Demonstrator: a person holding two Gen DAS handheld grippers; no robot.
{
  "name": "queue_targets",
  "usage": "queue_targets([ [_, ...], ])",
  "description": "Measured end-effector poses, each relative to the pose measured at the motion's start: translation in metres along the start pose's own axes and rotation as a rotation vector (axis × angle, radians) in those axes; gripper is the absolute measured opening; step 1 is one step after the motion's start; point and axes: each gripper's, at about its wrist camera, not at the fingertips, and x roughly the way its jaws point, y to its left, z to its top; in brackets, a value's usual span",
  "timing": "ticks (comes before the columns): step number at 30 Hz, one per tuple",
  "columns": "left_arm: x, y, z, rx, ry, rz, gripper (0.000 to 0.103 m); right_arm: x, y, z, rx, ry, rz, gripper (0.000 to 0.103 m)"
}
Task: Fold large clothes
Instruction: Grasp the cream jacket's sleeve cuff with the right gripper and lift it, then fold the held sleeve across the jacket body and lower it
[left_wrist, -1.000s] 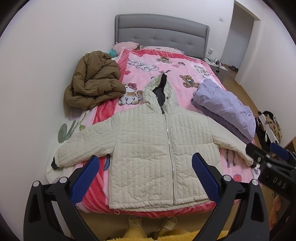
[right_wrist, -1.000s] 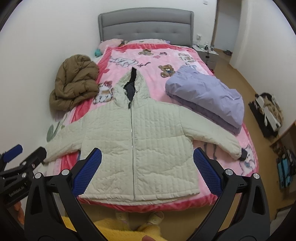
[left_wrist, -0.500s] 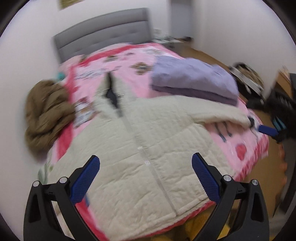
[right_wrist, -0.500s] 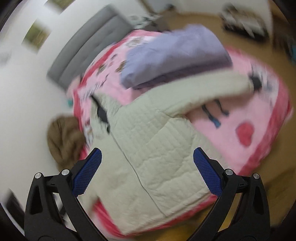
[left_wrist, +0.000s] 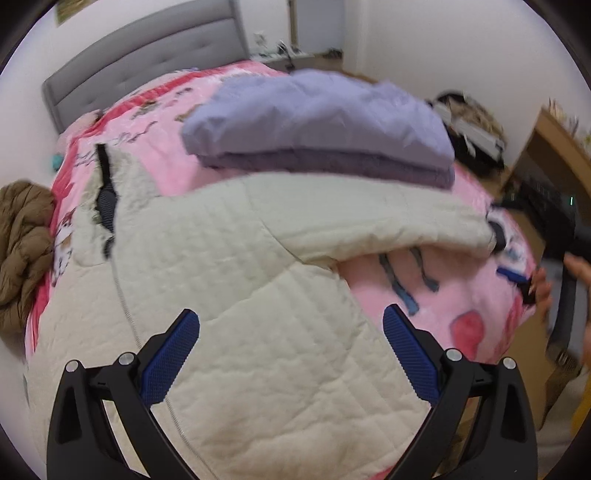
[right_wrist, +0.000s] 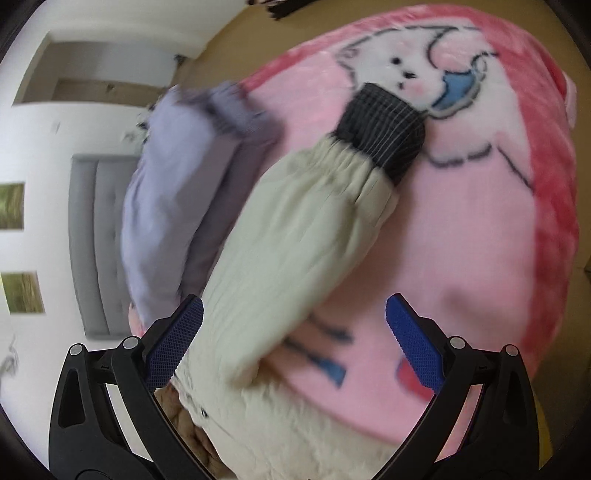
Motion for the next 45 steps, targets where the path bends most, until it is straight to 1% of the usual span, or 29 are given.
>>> queue_targets([
  [2,0.019,-0.014,-0.002,0.046,0.019,0.012,0.098,0.014,0.0,0.016,-0.021,0.006,-0.037,0.095],
  [4,0.034,-0.022,-0.003,0.062,0.056,0.011,0.098,0.028,-0.002,0.027,-0.035,0.008,-0.071,0.095],
  [7,0.05,-0.031,-0.006,0.069,0.087,0.004,0.098,0.048,-0.013,0.042,-0.001,0.034,-0.073,0.095],
  [8,0.056,-0.033,-0.007,0.071,0.094,0.002,0.098,0.05,-0.016,0.043,0.01,0.029,-0.061,0.094],
  [10,0.066,-0.037,-0.007,0.082,0.105,0.009,0.098,0.057,-0.021,0.05,0.032,0.002,-0.027,0.087],
  [13,0.081,-0.043,-0.009,0.09,0.119,0.011,0.098,0.057,-0.024,0.055,0.037,-0.049,0.003,0.071],
  [14,0.086,-0.044,-0.011,0.089,0.129,0.01,0.098,0.056,-0.023,0.057,0.03,-0.076,0.031,0.058],
  [15,0.092,-0.046,-0.012,0.089,0.144,0.007,0.098,0.054,-0.021,0.058,0.023,-0.086,0.051,0.05],
  [16,0.097,-0.048,-0.013,0.087,0.156,0.001,0.098,0.049,-0.014,0.058,0.004,-0.104,0.073,0.047],
  [17,0.102,-0.049,-0.015,0.083,0.164,-0.005,0.098,0.042,-0.004,0.058,-0.031,-0.123,0.096,0.043],
  [18,0.105,-0.049,-0.017,0.078,0.165,-0.011,0.098,0.036,0.005,0.055,-0.071,-0.141,0.113,0.042],
  [19,0.108,-0.05,-0.019,0.07,0.164,-0.024,0.098,0.025,0.025,0.052,-0.15,-0.173,0.147,0.042],
  [21,0.115,-0.051,-0.023,0.055,0.173,-0.041,0.098,0.006,0.062,0.045,-0.277,-0.205,0.209,0.041],
  [23,0.122,-0.049,-0.029,0.015,0.173,-0.07,0.098,-0.009,0.105,0.034,-0.416,-0.21,0.276,0.04],
  [25,0.126,-0.046,-0.036,-0.028,0.149,-0.089,0.098,-0.018,0.151,0.018,-0.563,-0.192,0.337,0.04],
  [27,0.128,-0.046,-0.042,-0.039,0.117,-0.096,0.098,-0.022,0.204,-0.01,-0.743,-0.145,0.402,0.04],
  [28,0.129,-0.047,-0.044,-0.038,0.1,-0.097,0.098,-0.02,0.234,-0.033,-0.859,-0.107,0.441,0.04],
  [29,0.129,-0.048,-0.046,-0.034,0.083,-0.098,0.098,-0.017,0.251,-0.049,-0.926,-0.075,0.467,0.04],
  [30,0.127,-0.048,-0.049,-0.027,0.058,-0.099,0.098,-0.01,0.273,-0.073,-1.012,-0.03,0.49,0.039],
  [31,0.123,-0.046,-0.051,-0.028,0.039,-0.108,0.098,0.0,0.291,-0.098,-1.091,0.02,0.518,0.039],
  [33,0.11,-0.039,-0.054,-0.04,-0.009,-0.126,0.098,0.02,0.311,-0.14,-1.2,0.098,0.544,0.039],
  [34,0.099,-0.03,-0.057,-0.061,-0.04,-0.14,0.098,0.035,0.321,-0.169,-1.269,0.161,0.555,0.039],
  [36,0.078,-0.006,-0.067,-0.108,-0.08,-0.163,0.098,0.054,0.328,-0.212,-1.372,0.238,0.567,0.038],
  [37,0.071,0.007,-0.072,-0.123,-0.085,-0.172,0.098,0.06,0.328,-0.23,-1.414,0.262,0.568,0.038],
  [39,0.053,0.039,-0.089,-0.144,-0.079,-0.182,0.098,0.083,0.327,-0.278,-1.563,0.314,0.536,0.038],
  [40,0.047,0.052,-0.096,-0.148,-0.075,-0.179,0.098,0.09,0.324,-0.291,-1.61,0.33,0.522,0.038],
  [41,0.04,0.067,-0.104,-0.15,-0.076,-0.171,0.098,0.102,0.318,-0.316,-1.687,0.354,0.499,0.038],
  [43,0.025,0.096,-0.126,-0.153,-0.065,-0.123,0.098,0.113,0.303,-0.348,-1.76,0.392,0.475,0.038],
  [45,0.017,0.122,-0.144,-0.165,-0.034,-0.095,0.098,0.132,0.283,-0.381,-1.832,0.468,0.428,0.038],
])
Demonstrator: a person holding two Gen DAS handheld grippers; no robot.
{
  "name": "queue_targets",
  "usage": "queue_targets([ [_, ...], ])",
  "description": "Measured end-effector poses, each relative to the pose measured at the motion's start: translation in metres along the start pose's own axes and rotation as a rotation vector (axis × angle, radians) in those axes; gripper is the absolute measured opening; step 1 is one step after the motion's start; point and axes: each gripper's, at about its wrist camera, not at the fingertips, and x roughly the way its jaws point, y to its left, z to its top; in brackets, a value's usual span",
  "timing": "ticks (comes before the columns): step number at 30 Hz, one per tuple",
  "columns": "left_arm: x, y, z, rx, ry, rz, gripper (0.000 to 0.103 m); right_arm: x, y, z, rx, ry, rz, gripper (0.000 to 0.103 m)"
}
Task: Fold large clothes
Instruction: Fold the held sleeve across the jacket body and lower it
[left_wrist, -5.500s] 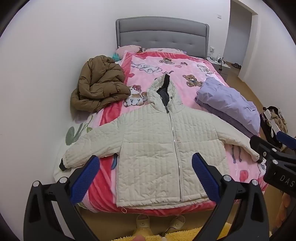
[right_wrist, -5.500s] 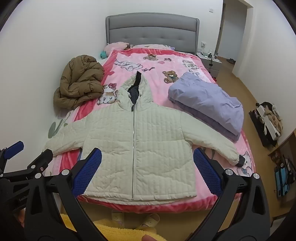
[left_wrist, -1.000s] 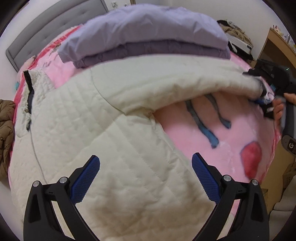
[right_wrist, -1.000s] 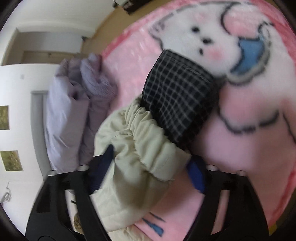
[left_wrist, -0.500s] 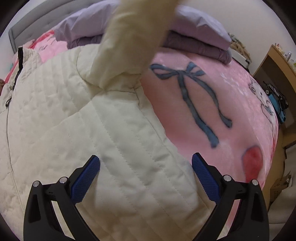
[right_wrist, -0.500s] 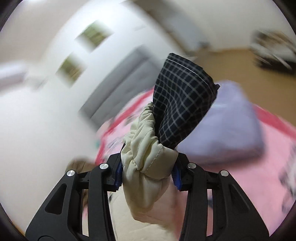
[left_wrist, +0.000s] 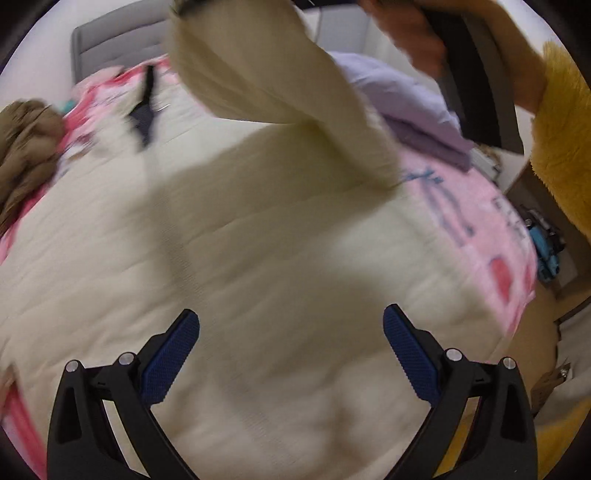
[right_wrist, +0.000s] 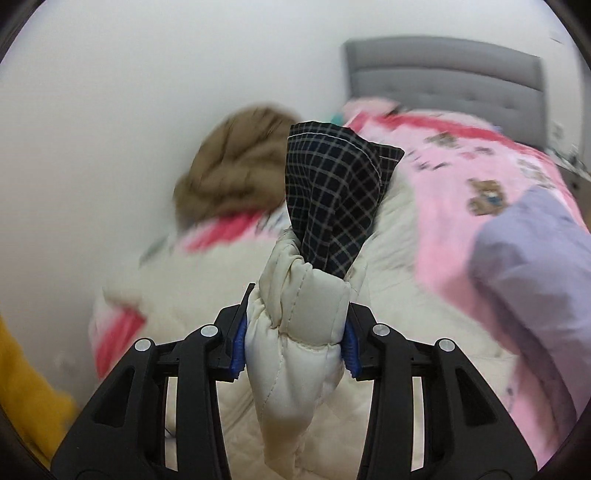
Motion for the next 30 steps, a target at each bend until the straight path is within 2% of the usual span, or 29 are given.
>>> queue_targets([
  [4,-0.022,0.055,-0.029,-0.057,0.033,0.099,0.098,0.055,0.047,-0.03,-0.085,0.142,0.028,0.038],
  [7,-0.026,0.081,-0.042,-0.088,0.061,0.15,0.098,0.087,0.062,-0.046,-0.063,0.26,0.07,0.038],
  [9,-0.029,0.094,-0.048,-0.119,0.058,0.182,0.098,0.104,0.072,-0.062,-0.072,0.302,0.041,0.038],
  [12,-0.032,0.107,-0.051,-0.176,0.047,0.189,0.098,0.118,0.076,-0.078,-0.046,0.36,0.054,0.038],
  [15,-0.033,0.113,-0.049,-0.202,0.022,0.189,0.098,0.117,0.08,-0.082,-0.058,0.377,0.048,0.039],
  [17,-0.036,0.115,-0.044,-0.177,-0.024,0.228,0.098,0.11,0.079,-0.076,-0.032,0.375,0.07,0.044],
  [18,-0.038,0.116,-0.042,-0.168,-0.042,0.244,0.098,0.107,0.077,-0.073,0.005,0.374,0.115,0.049],
  [19,-0.039,0.116,-0.037,-0.16,-0.06,0.249,0.098,0.098,0.074,-0.068,0.067,0.371,0.182,0.049],
  [21,-0.039,0.119,-0.03,-0.166,-0.081,0.236,0.098,0.08,0.068,-0.057,0.142,0.345,0.211,0.055],
  [23,-0.037,0.121,-0.022,-0.182,-0.103,0.207,0.098,0.054,0.06,-0.051,0.189,0.287,0.214,0.057],
  [25,-0.026,0.121,-0.011,-0.213,-0.091,0.161,0.098,0.026,0.05,-0.05,0.219,0.236,0.142,0.065],
  [26,-0.019,0.12,-0.007,-0.236,-0.09,0.132,0.098,0.009,0.041,-0.054,0.234,0.224,0.063,0.071],
  [28,0.001,0.116,0.004,-0.284,-0.072,0.077,0.098,-0.007,0.028,-0.065,0.262,0.241,-0.028,0.071],
  [30,0.025,0.117,0.012,-0.376,-0.024,0.016,0.098,-0.025,0.01,-0.088,0.312,0.28,-0.164,0.071],
])
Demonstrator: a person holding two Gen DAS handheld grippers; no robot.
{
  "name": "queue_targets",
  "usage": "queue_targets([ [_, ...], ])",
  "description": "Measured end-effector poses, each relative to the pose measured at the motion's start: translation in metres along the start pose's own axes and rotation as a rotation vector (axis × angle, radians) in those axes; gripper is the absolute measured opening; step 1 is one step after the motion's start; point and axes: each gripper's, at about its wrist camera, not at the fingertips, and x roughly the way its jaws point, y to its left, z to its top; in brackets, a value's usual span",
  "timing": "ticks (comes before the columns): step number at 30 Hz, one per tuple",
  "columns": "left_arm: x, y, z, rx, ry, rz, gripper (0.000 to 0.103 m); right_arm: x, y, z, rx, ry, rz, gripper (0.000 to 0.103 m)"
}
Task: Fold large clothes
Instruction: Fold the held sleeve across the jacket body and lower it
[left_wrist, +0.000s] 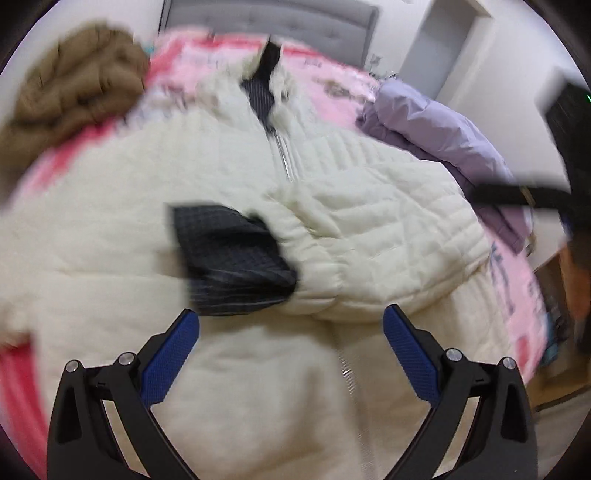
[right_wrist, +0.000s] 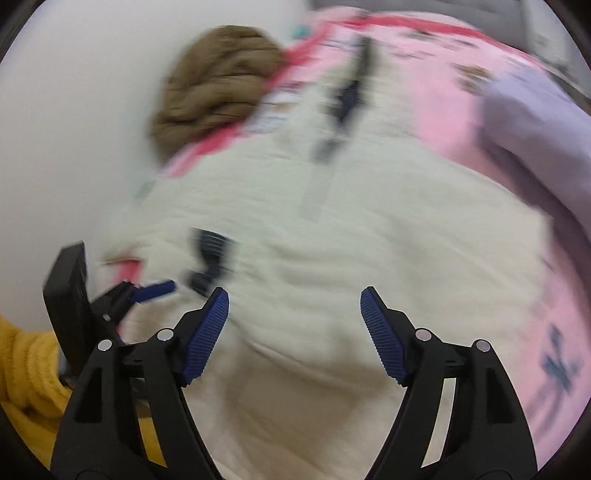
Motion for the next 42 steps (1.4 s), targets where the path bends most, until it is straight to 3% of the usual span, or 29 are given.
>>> queue_targets([
  [4,0.023,0.002,-0.002,-0.21,0.064,-0.09,0.098,0.0,-0.027,-0.039,-0.064,0.057,-0.202,0.071],
  [7,0.026,-0.002,-0.01,-0.285,0.067,-0.154,0.098,0.008,-0.033,-0.065,-0.218,0.094,-0.336,0.073],
  [11,0.041,-0.002,-0.008,-0.34,0.052,-0.129,0.095,0.035,-0.038,-0.087,-0.485,0.11,-0.553,0.07],
  [13,0.047,0.002,-0.003,-0.379,0.039,-0.106,0.087,0.045,-0.043,-0.089,-0.539,0.111,-0.6,0.067],
  [14,0.049,0.003,-0.001,-0.396,0.033,-0.091,0.083,0.05,-0.046,-0.089,-0.563,0.11,-0.591,0.066],
  [15,0.052,0.004,0.003,-0.407,0.018,-0.062,0.07,0.053,-0.048,-0.088,-0.584,0.103,-0.597,0.058],
  [16,0.053,0.002,0.009,-0.405,0.005,-0.043,0.064,0.054,-0.049,-0.085,-0.596,0.088,-0.61,0.049],
  [17,0.054,0.001,0.014,-0.403,-0.008,-0.028,0.062,0.055,-0.052,-0.08,-0.585,0.069,-0.621,0.032],
  [19,0.051,-0.003,0.029,-0.373,-0.058,0.003,0.053,0.047,-0.06,-0.068,-0.495,0.028,-0.573,0.024],
  [21,0.049,-0.013,0.053,-0.323,-0.103,0.024,0.052,0.039,-0.062,-0.063,-0.454,0.002,-0.593,0.02],
  [26,0.027,-0.037,0.108,-0.223,-0.248,-0.045,0.051,0.014,-0.07,-0.05,-0.306,-0.07,-0.61,0.018],
  [29,0.04,-0.058,0.131,-0.141,-0.221,-0.036,0.051,0.026,-0.093,-0.046,-0.189,-0.013,-0.592,0.019],
  [31,0.061,-0.059,0.126,-0.133,-0.155,0.002,0.051,0.04,-0.105,-0.05,-0.141,0.032,-0.581,0.019],
  [33,0.084,-0.05,0.112,-0.156,-0.075,0.041,0.051,0.054,-0.118,-0.055,-0.093,0.057,-0.565,0.027],
  [36,0.093,-0.042,0.094,-0.134,-0.065,0.078,0.051,0.033,-0.125,-0.064,0.022,-0.066,-0.494,0.039],
  [38,0.089,-0.042,0.088,-0.123,-0.084,0.087,0.051,0.015,-0.125,-0.075,0.081,-0.127,-0.441,0.04],
  [40,0.084,-0.04,0.087,-0.125,-0.101,0.079,0.052,0.008,-0.122,-0.086,0.096,-0.116,-0.447,0.039],
  [42,0.081,-0.04,0.086,-0.126,-0.105,0.08,0.052,0.006,-0.119,-0.099,0.119,-0.107,-0.423,0.027],
])
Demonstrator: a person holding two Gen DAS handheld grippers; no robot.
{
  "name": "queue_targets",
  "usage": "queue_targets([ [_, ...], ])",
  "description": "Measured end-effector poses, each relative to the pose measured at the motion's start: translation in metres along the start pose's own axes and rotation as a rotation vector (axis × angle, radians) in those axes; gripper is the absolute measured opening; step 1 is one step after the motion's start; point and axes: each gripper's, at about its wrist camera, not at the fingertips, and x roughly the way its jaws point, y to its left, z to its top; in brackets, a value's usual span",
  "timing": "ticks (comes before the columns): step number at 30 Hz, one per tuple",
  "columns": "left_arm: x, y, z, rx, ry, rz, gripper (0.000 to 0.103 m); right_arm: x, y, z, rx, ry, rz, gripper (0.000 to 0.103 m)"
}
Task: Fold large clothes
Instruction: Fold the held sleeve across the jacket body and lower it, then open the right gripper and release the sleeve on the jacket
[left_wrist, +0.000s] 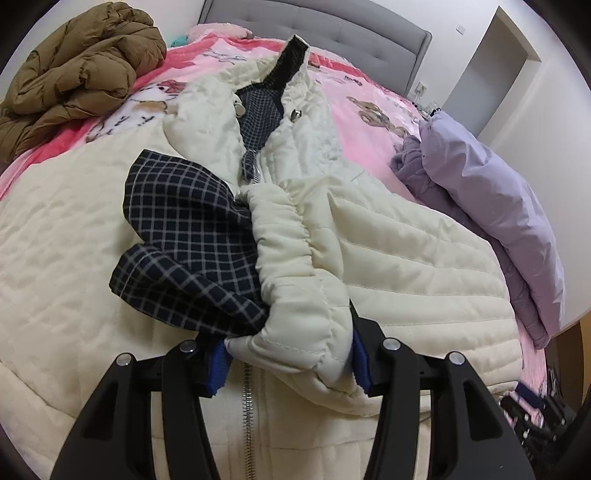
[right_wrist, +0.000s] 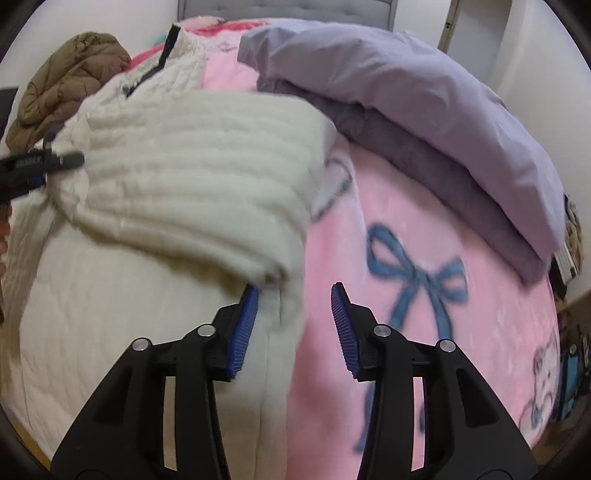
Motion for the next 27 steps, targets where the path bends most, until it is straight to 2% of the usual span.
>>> queue_targets([
  [5,0.0,0.001,0.001,-0.001,0.011,0.001,0.052,0.001,-0.003,-0.002,0.101,-0.005,0.051,0.027],
  [8,0.0,-0.001,0.001,-0.001,0.013,0.008,0.052,0.007,0.005,0.004,0.038,-0.034,0.02,0.028],
  [10,-0.002,-0.002,0.002,-0.007,0.012,0.011,0.052,0.009,0.016,0.01,-0.056,-0.045,-0.039,0.022],
  [11,-0.002,-0.002,0.002,-0.01,0.01,0.013,0.052,0.008,0.016,0.011,-0.068,-0.05,-0.053,0.015],
  [12,-0.004,-0.003,0.002,-0.016,0.005,0.013,0.052,0.003,0.013,0.011,-0.054,-0.066,-0.057,0.014],
  [13,-0.006,-0.003,0.002,-0.033,-0.003,0.007,0.052,-0.001,0.006,0.011,-0.012,-0.078,-0.039,0.013],
  [15,-0.006,-0.002,-0.001,-0.077,-0.002,0.002,0.052,0.004,-0.013,0.008,0.126,-0.039,0.025,0.013],
  [17,0.002,-0.003,-0.01,-0.107,0.041,0.019,0.052,0.016,-0.027,0.004,0.247,0.008,0.068,0.013],
  [20,0.009,-0.011,-0.018,-0.044,0.034,0.058,0.052,0.034,-0.033,0.003,0.311,0.055,0.075,0.014],
  [22,0.013,-0.013,-0.018,-0.01,0.034,0.072,0.052,0.034,-0.026,0.008,0.259,0.078,0.039,0.017],
  [23,0.013,-0.011,-0.018,-0.008,0.028,0.067,0.052,0.031,-0.025,0.01,0.237,0.073,0.036,0.023],
  [27,0.006,-0.008,-0.014,0.011,0.016,0.065,0.053,-0.001,-0.032,0.015,0.206,0.024,0.1,0.027],
])
